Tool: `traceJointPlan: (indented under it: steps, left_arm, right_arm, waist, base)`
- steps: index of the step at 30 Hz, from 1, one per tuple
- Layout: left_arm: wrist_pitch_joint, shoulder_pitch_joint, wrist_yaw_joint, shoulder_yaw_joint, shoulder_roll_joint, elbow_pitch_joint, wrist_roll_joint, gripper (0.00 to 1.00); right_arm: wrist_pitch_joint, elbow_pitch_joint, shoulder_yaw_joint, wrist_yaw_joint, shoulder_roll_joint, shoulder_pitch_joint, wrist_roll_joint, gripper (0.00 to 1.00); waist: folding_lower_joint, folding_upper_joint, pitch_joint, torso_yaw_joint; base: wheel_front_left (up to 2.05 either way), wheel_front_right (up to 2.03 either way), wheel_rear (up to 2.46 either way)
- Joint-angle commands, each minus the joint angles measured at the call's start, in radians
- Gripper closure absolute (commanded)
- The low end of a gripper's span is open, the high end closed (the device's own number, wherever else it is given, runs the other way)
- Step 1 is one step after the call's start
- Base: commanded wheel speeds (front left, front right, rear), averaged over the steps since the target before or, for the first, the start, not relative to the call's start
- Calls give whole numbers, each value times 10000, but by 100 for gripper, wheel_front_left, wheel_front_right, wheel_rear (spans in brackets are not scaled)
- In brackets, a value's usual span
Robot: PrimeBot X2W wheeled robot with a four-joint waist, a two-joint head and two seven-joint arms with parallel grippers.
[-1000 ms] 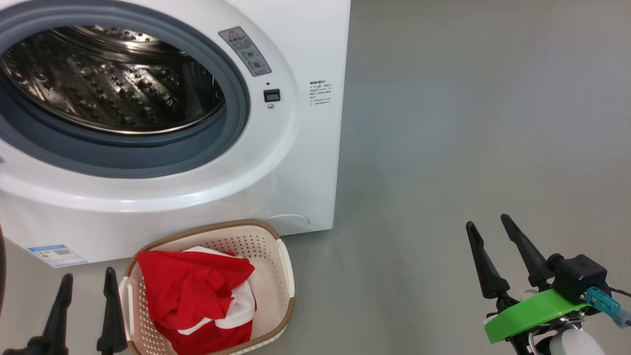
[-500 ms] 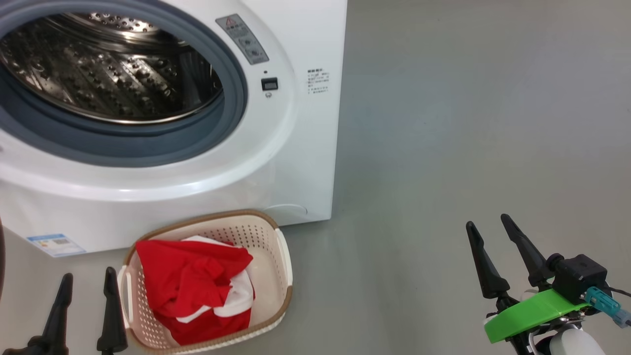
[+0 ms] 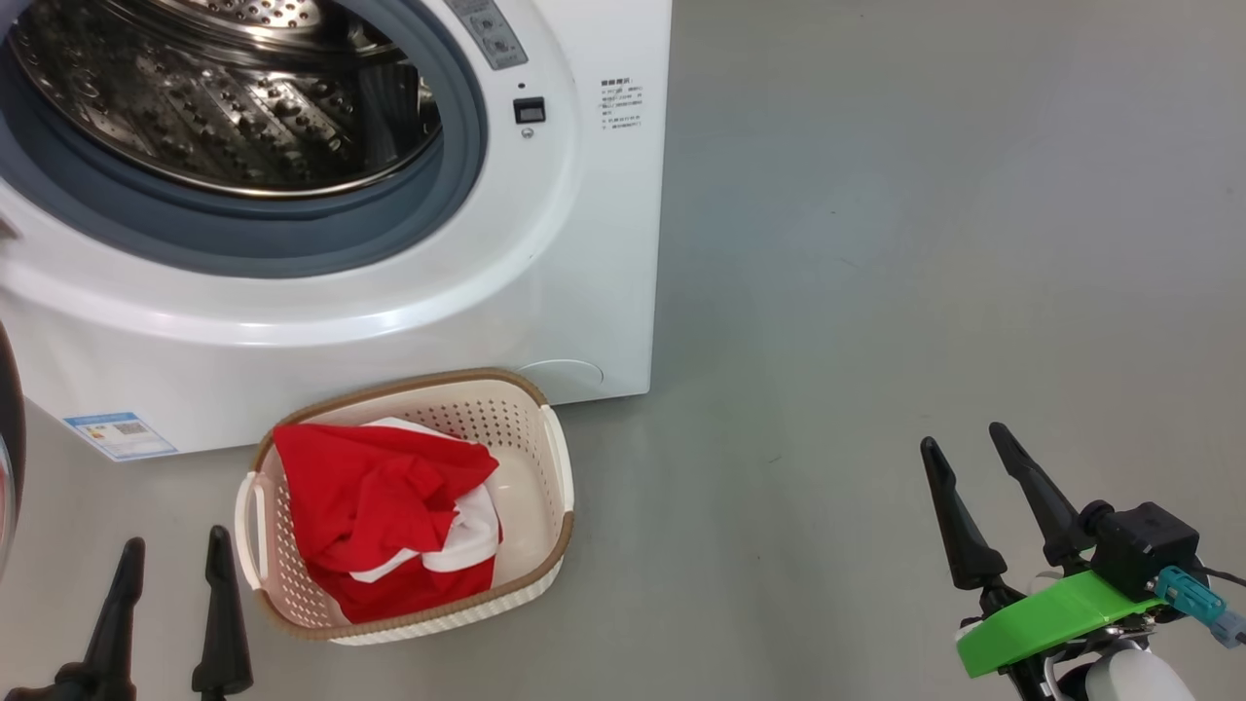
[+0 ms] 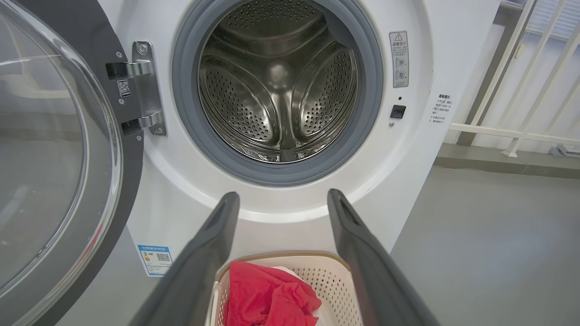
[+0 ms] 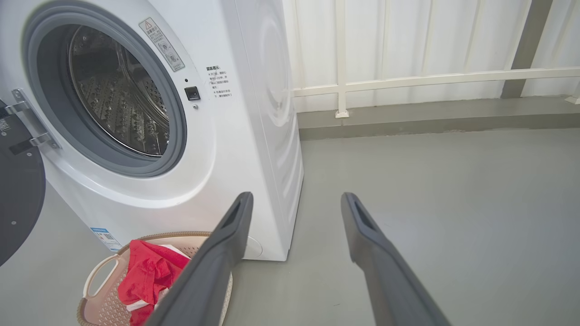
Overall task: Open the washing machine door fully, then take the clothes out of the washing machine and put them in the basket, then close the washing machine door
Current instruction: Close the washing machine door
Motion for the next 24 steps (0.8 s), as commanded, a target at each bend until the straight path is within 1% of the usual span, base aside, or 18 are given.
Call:
traceJointPlan:
  steps: [1, 14, 19, 24]
  left_arm:
    - [-24, -225, -29, 275, 120, -291, -114, 0]
    - [-24, -285, -29, 257, 83, -242, -159, 0]
    - [-24, -347, -29, 157, 44, -213, -232, 0]
    - [-24, -308, -29, 229, -20, -116, -315, 0]
  right_arm:
    - [-48, -233, 173, 16, -95, -121, 59, 0]
    - [-48, -233, 139, 16, -92, -118, 50, 0]
    - [-48, -204, 157, 16, -130, -74, 46, 0]
    - [-48, -149, 269, 16, -238, -60, 58, 0]
  waist:
    - [0, -1, 2, 2]
    - [0, -1, -15, 128]
    - [0, -1, -40, 450]
    - [0, -1, -91, 959]
  base:
    - [0, 0, 0]
    - [0, 0, 0]
    - [0, 0, 0]
    - [0, 0, 0]
